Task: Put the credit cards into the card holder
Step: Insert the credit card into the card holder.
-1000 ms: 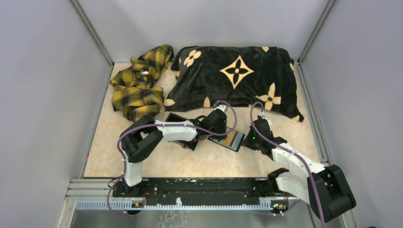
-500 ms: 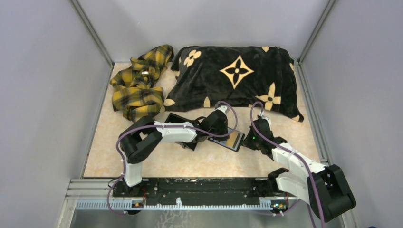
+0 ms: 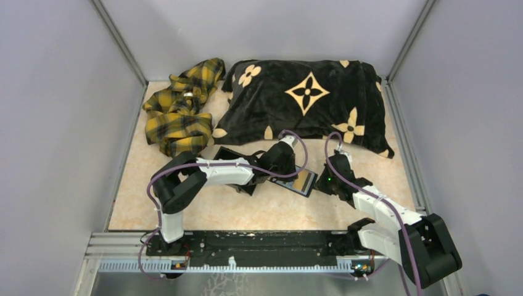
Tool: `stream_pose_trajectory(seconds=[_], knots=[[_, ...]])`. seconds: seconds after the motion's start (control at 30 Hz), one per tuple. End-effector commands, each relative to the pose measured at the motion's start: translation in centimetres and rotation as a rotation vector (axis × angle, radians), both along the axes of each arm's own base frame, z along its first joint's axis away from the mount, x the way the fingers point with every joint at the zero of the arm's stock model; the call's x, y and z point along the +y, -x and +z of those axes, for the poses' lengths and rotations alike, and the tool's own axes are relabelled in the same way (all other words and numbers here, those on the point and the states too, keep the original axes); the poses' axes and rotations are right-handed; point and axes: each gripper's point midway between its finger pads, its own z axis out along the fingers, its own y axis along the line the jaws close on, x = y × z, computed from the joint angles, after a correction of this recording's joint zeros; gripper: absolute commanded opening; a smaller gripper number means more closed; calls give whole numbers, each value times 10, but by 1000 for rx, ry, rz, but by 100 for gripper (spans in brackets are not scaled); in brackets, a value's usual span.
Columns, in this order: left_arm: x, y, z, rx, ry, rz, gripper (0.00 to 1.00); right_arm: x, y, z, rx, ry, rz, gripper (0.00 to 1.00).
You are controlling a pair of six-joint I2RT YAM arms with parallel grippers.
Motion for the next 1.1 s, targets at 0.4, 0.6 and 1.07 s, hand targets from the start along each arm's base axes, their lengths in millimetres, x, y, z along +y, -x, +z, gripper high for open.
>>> stream_pose_trajectory(seconds=[0.4, 0.6, 1.07], knots=[[10, -5, 0, -25, -75, 42, 23, -1, 4, -9, 23, 17, 11, 0], [20, -13, 1, -71, -119, 67, 18, 0, 3, -9, 20, 16, 13, 0], [11, -7, -22, -46, -173, -16, 10, 1, 4, -12, 26, 15, 20, 0]])
